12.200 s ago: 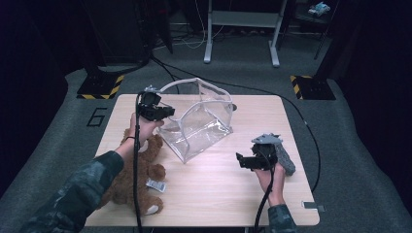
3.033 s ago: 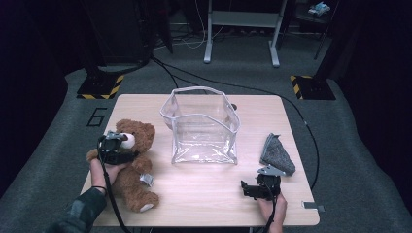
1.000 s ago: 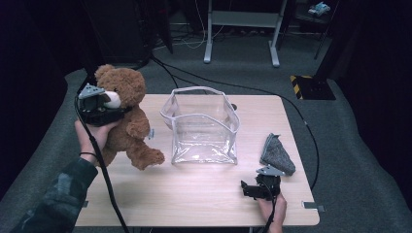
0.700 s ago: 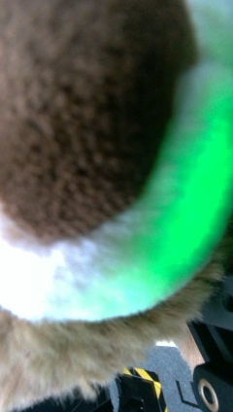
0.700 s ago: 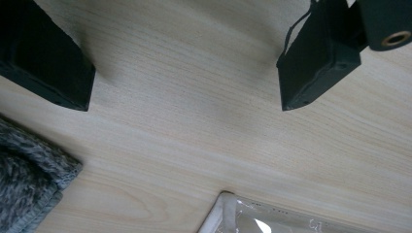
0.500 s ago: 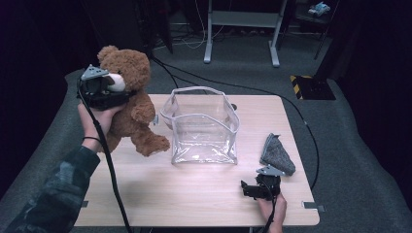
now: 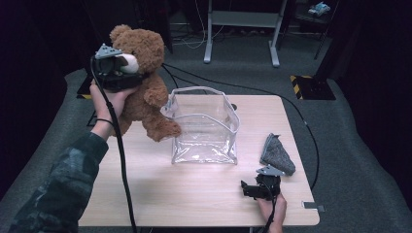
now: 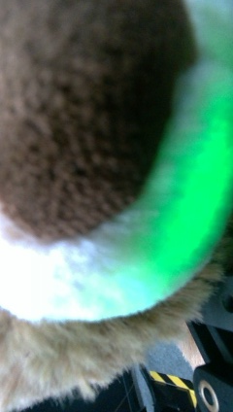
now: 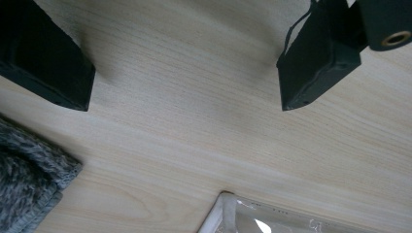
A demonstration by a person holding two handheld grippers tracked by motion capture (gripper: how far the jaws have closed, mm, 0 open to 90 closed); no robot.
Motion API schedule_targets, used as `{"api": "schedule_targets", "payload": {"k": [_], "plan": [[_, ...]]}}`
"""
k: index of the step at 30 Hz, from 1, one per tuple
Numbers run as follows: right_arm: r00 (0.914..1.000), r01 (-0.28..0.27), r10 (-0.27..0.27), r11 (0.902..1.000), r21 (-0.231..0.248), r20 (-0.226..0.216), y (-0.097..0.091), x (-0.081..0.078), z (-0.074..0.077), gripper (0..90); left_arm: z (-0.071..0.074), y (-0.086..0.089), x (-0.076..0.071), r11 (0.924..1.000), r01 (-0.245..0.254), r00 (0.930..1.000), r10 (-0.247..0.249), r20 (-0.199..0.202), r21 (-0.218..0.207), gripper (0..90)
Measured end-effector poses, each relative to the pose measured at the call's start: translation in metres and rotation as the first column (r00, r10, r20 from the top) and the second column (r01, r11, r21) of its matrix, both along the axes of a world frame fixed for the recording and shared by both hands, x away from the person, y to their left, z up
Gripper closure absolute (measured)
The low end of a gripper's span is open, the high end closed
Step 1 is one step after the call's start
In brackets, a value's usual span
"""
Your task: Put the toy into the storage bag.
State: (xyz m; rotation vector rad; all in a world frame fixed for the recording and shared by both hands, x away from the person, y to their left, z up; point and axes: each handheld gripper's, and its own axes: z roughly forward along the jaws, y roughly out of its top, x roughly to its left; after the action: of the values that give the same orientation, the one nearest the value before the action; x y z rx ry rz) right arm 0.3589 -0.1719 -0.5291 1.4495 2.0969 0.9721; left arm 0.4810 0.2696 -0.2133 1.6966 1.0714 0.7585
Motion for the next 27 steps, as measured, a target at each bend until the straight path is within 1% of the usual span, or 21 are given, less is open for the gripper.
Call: {"api": "schedule_targets", "payload": {"k": [1, 2, 4, 8, 9, 11, 12, 14, 15, 16, 21, 22, 23, 24, 27], "plan": [[1.0000, -0.001, 0.001, 1.0000, -0.003, 0.000, 0.000, 0.000, 0.000, 5.6, 0.001, -0.003, 0.002, 0.9999, 0.002, 1.0000, -0.002, -0.002, -0.011, 43.4], [1.0000, -0.001, 0.001, 1.0000, -0.003, 0.000, 0.000, 0.000, 0.000, 5.6, 0.004, -0.008, 0.005, 0.9999, 0.004, 1.0000, -0.004, 0.001, -0.012, 43.3], [1.0000, 0.001, -0.001, 1.0000, 0.001, 0.001, 0.000, 0.000, 0.000, 5.6, 0.006, -0.010, 0.007, 0.9999, 0.007, 1.0000, -0.007, 0.003, -0.008, 43.3], [1.0000, 0.003, -0.003, 1.0000, 0.002, 0.004, 0.000, 0.000, 0.000, 5.6, 0.013, -0.026, 0.016, 0.9999, 0.013, 0.9998, -0.013, 0.014, -0.011, 43.1], [1.0000, 0.003, -0.003, 1.0000, 0.002, 0.004, 0.000, 0.000, 0.000, 5.6, 0.013, -0.026, 0.016, 0.9999, 0.013, 0.9998, -0.013, 0.014, -0.011, 43.1], [1.0000, -0.006, 0.006, 0.9999, -0.009, 0.002, -0.001, 0.000, 0.000, 5.6, 0.016, -0.036, 0.022, 0.9998, 0.018, 0.9996, -0.018, 0.020, -0.009, 43.1], [1.0000, -0.006, 0.006, 0.9999, -0.009, 0.002, -0.001, 0.000, 0.000, 5.6, 0.016, -0.036, 0.022, 0.9998, 0.018, 0.9996, -0.018, 0.020, -0.009, 43.1], [1.0000, -0.004, 0.004, 1.0000, -0.005, -0.003, -0.001, 0.000, 0.000, 5.5, 0.017, -0.045, 0.028, 0.9996, 0.025, 0.9994, -0.025, 0.023, -0.010, 43.1], [1.0000, -0.004, 0.004, 1.0000, -0.005, -0.003, -0.001, 0.000, 0.000, 5.5, 0.017, -0.045, 0.028, 0.9996, 0.025, 0.9994, -0.025, 0.023, -0.010, 43.0], [1.0000, -0.003, 0.003, 1.0000, -0.004, -0.002, -0.001, 0.000, 0.000, 5.6, 0.018, -0.048, 0.030, 0.9996, 0.030, 0.9994, -0.030, 0.020, -0.002, 43.0], [1.0000, -0.003, 0.003, 1.0000, -0.004, 0.002, 0.000, 0.000, 0.000, 5.6, 0.020, -0.062, 0.039, 0.9993, 0.037, 0.9991, -0.037, 0.021, -0.001, 42.9], [1.0000, -0.006, 0.006, 1.0000, -0.006, -0.003, -0.001, 0.000, 0.000, 5.6, 0.020, -0.068, 0.042, 0.9991, 0.040, 0.9990, -0.040, 0.021, -0.011, 42.8], [1.0000, -0.002, 0.002, 1.0000, -0.003, 0.001, 0.000, 0.000, 0.000, 5.6, 0.020, -0.068, 0.042, 0.9991, 0.040, 0.9990, -0.040, 0.021, -0.011, 42.8], [1.0000, -0.004, 0.004, 1.0000, -0.005, 0.001, 0.000, 0.000, 0.000, 5.6, 0.020, -0.073, 0.045, 0.9990, 0.040, 0.9990, -0.039, 0.022, -0.021, 42.8], [1.0000, -0.007, 0.007, 1.0000, -0.002, -0.003, 0.000, 0.000, 0.000, 5.6, 0.019, -0.079, 0.049, 0.9990, 0.038, 0.9990, -0.037, 0.025, -0.024, 42.7]]}}
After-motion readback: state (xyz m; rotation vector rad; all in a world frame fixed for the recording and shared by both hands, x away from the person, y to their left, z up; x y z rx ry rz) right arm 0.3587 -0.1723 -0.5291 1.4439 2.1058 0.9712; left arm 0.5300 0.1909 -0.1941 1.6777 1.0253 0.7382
